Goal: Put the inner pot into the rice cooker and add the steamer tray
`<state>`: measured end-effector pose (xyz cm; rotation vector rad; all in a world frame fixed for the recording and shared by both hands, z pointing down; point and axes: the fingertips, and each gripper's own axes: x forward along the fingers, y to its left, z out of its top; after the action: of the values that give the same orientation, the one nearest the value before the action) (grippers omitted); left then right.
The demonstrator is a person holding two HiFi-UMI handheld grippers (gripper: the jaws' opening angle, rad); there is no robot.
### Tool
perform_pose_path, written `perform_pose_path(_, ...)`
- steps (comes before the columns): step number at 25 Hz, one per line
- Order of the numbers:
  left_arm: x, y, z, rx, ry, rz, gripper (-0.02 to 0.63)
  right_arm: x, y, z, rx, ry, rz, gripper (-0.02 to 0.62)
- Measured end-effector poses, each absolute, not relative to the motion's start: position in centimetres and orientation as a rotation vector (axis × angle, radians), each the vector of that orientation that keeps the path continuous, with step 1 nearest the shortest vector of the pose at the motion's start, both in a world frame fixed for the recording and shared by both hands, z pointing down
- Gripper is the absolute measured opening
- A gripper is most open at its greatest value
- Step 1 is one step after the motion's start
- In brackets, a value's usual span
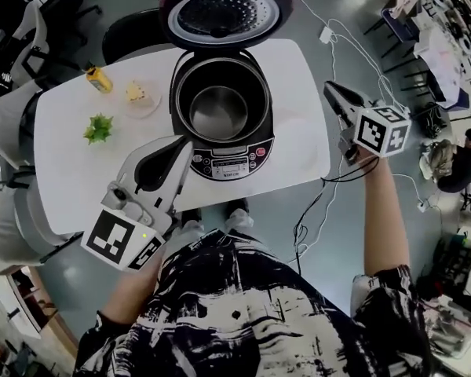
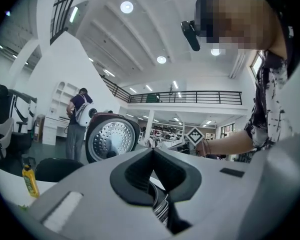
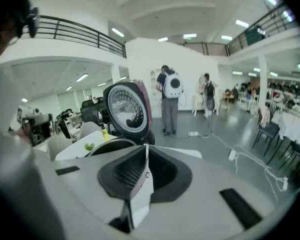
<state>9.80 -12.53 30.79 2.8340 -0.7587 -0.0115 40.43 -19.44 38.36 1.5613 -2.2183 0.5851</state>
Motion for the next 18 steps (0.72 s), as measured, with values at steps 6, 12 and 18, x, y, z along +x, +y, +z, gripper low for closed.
perform_pose_path(6,13.5,-12.8,31.0,2.867,-0.711,0.049,0.005,47.8,-11.8,44.8,1.81,-2.05,0.42,0.045)
perform_pose_path(12,16.0,-12.7,31.6,2.879,-0.671,0.121,0.005,52.0,-6.0,58.4,1.76,-1.803,0.81,0.163)
perform_pose_path(18,17.2,-12.8,32.6,2.869,-0.678,0.177,0.005,55.0,-4.2,66.1,1.731,-1.618,1.07,0.161)
